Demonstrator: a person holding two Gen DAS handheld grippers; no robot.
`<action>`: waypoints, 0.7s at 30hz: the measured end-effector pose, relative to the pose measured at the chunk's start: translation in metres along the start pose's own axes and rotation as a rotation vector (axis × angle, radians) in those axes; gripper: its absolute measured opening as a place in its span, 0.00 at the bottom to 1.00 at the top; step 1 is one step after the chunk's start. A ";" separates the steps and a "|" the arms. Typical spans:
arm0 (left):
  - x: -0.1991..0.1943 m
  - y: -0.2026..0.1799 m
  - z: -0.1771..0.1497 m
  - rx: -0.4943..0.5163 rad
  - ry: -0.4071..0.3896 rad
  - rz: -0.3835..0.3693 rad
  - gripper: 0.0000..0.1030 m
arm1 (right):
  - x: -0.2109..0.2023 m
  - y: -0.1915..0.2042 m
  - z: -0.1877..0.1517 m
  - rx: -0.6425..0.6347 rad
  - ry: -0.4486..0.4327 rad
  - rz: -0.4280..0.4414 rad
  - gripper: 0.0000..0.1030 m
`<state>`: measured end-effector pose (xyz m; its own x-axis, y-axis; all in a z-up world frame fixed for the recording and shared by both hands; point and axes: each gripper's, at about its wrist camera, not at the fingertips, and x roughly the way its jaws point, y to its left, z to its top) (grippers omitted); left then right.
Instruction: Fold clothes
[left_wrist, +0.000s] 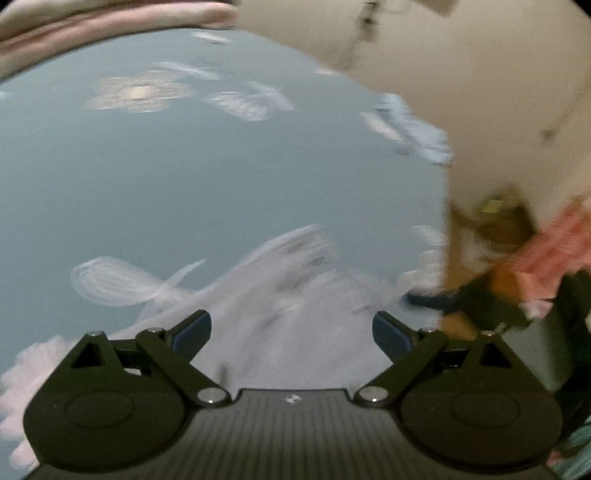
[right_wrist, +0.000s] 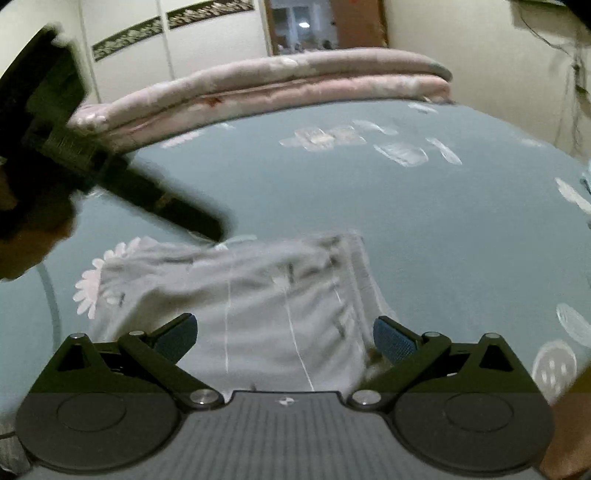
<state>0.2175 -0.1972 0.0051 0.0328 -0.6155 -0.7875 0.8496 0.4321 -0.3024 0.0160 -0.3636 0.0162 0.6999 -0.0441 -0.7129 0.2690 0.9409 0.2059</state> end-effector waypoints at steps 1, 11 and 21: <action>-0.005 0.006 -0.007 -0.014 0.015 0.044 0.91 | 0.008 0.002 0.003 -0.006 0.011 0.013 1.00; -0.035 0.033 -0.057 -0.169 0.073 0.242 0.91 | 0.053 -0.015 0.006 0.042 0.127 0.007 1.00; -0.048 0.029 -0.074 -0.152 0.072 0.329 0.91 | 0.054 0.005 0.006 0.010 0.146 0.109 1.00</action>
<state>0.2012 -0.1068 -0.0059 0.2492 -0.3821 -0.8899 0.7117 0.6954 -0.0993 0.0588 -0.3635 -0.0171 0.6217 0.1078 -0.7758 0.2042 0.9339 0.2935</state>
